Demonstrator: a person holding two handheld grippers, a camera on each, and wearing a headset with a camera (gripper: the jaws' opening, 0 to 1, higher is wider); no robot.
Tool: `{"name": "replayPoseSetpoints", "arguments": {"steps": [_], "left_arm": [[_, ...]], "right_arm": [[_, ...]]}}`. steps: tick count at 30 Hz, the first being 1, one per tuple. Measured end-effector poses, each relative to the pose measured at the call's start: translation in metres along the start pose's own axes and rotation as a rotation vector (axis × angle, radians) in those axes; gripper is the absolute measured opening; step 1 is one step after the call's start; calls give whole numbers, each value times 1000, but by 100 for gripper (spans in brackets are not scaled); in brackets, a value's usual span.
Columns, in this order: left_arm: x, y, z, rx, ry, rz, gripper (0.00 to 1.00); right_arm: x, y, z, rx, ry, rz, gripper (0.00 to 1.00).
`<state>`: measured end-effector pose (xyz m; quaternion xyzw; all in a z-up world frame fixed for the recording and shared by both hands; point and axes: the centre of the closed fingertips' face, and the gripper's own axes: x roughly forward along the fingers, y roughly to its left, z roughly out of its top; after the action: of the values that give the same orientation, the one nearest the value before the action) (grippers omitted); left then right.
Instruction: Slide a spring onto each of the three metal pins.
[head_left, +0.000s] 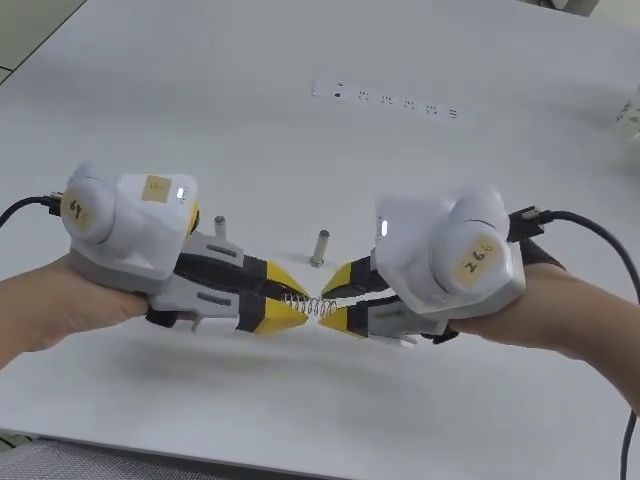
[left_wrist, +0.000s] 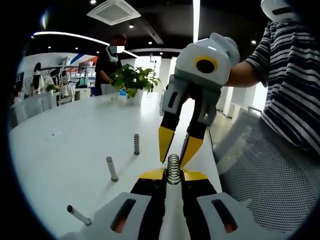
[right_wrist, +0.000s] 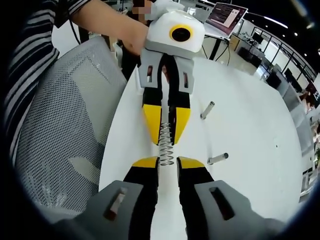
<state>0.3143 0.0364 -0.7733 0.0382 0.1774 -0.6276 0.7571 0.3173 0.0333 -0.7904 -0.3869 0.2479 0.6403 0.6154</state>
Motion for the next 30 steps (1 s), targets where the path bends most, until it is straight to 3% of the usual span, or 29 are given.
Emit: {"name": "replayPoseSetpoints", "arguments": {"steps": [10, 30], "left_arm": [[1, -2, 1, -2, 1, -6, 8], [0, -2, -10, -13, 40, -5, 8]], "right_arm": [[-1, 2, -1, 12, -24, -4, 14], [-12, 0, 14, -78, -58, -21, 12]]}}
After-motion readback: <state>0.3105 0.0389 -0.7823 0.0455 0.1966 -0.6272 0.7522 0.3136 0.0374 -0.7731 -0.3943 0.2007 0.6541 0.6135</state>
